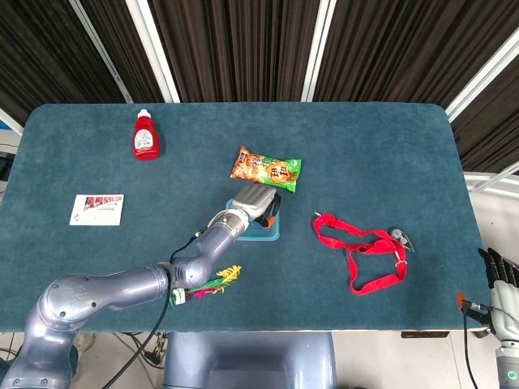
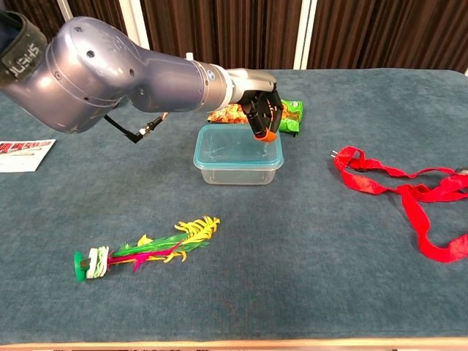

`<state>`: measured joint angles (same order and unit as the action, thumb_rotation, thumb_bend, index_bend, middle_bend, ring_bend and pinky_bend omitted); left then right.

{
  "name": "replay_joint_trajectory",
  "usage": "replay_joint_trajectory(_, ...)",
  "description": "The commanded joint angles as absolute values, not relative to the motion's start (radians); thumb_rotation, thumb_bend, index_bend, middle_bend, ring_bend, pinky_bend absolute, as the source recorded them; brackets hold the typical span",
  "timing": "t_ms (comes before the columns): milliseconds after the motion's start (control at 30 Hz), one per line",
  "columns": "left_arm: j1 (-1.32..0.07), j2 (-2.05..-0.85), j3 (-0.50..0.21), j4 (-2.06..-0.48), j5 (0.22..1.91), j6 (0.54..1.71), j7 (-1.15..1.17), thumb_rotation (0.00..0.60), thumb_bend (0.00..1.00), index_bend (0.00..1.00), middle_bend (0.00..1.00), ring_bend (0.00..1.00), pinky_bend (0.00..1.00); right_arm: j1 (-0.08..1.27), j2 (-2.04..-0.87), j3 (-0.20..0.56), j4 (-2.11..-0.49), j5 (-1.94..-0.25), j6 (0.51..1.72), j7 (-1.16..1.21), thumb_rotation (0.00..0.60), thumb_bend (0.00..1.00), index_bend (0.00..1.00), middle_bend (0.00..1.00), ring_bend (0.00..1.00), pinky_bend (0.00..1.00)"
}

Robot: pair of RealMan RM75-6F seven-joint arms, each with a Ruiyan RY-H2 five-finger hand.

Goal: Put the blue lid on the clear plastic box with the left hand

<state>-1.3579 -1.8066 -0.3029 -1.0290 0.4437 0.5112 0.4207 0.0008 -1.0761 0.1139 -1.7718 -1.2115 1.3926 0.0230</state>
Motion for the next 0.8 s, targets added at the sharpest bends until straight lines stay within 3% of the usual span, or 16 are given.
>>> replay_joint_trajectory(33, -1.367, -1.809, -0.291, -1.018, 0.432, 0.514, 0.418, 0.600, 0.47, 0.65, 0.63, 0.27, 0.19, 0.001, -1.077, 0.114, -1.771, -1.212, 1.392, 0.023, 0.600, 0.39, 0.08, 0.04, 0.02, 0.00)
replay_joint_trajectory(800, -1.390, -1.848, -0.249, -0.946, 0.444, 0.495, 0.361, 0.600, 0.47, 0.65, 0.63, 0.27, 0.19, 0.002, -1.076, 0.114, -1.771, -1.208, 1.389, 0.025, 0.600, 0.39, 0.08, 0.04, 0.02, 0.00)
